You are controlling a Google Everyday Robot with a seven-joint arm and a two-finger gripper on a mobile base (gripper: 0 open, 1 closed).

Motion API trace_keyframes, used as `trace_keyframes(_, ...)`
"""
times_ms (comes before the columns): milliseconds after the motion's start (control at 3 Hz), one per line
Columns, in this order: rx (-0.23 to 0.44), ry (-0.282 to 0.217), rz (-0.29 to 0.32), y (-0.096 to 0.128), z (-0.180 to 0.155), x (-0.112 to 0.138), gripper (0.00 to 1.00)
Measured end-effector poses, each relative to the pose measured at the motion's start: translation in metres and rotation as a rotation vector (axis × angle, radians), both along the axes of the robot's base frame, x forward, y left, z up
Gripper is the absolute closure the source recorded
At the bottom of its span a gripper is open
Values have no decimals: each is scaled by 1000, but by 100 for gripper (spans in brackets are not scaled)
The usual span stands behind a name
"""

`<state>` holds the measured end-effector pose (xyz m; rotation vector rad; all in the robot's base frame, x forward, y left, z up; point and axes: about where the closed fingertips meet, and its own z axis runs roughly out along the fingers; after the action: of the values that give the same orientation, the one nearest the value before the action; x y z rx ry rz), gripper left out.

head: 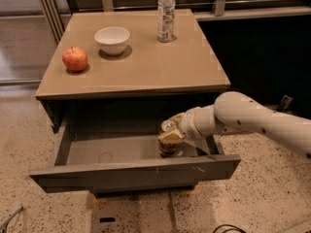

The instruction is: Pick orange can from top drawer and place on counter

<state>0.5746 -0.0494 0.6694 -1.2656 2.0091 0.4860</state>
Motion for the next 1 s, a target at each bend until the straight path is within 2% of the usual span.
trace_keyframes(333, 0, 0, 0, 0, 0, 0, 86)
trace_keyframes(667, 0, 0, 0, 0, 0, 0, 100)
trace_keyframes(1000, 10, 2, 35, 6, 18, -3, 100)
